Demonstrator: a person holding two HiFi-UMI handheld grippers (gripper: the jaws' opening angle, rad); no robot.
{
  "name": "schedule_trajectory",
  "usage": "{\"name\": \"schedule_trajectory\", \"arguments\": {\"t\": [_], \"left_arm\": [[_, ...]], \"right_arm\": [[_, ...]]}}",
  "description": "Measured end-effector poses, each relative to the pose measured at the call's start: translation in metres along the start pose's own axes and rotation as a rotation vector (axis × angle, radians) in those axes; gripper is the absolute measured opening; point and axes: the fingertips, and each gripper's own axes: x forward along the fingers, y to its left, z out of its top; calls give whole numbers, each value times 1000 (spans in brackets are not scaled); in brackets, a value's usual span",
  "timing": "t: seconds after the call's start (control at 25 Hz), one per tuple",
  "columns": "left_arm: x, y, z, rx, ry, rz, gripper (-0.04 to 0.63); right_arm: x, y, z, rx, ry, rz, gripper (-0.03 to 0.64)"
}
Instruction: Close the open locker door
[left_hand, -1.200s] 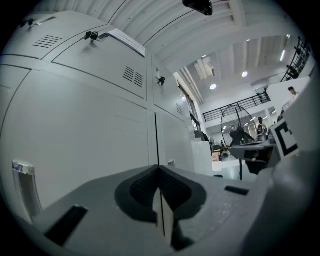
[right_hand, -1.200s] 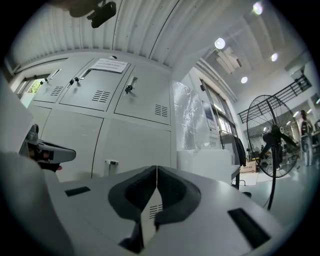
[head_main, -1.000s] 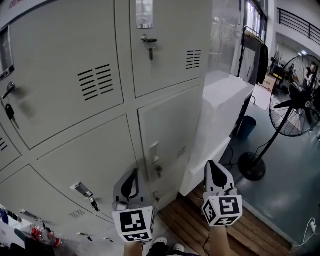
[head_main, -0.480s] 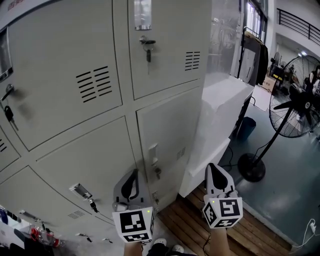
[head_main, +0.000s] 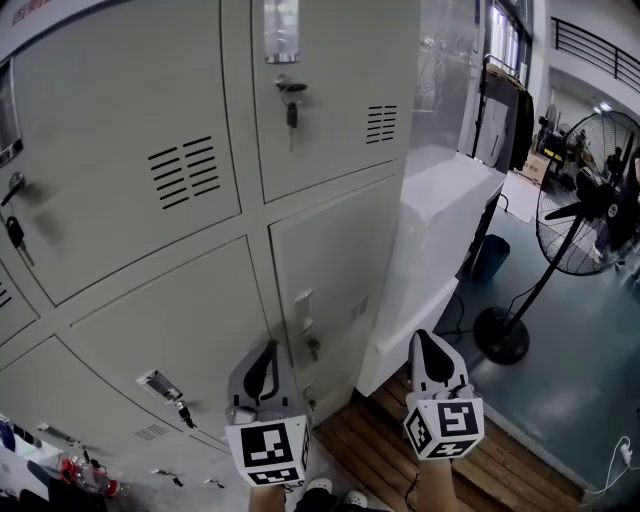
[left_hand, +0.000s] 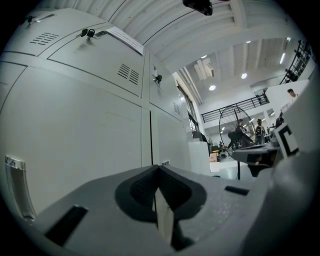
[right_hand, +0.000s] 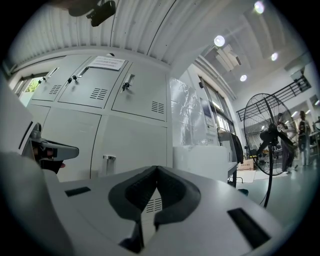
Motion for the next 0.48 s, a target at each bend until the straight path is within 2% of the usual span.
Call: {"name": "schedule_trajectory", "arguments": {"t": [0.48], "left_arm": [[1, 1, 0, -2, 0, -2, -2]], "right_arm": [[0, -2, -1, -4, 4, -9, 18]]}}
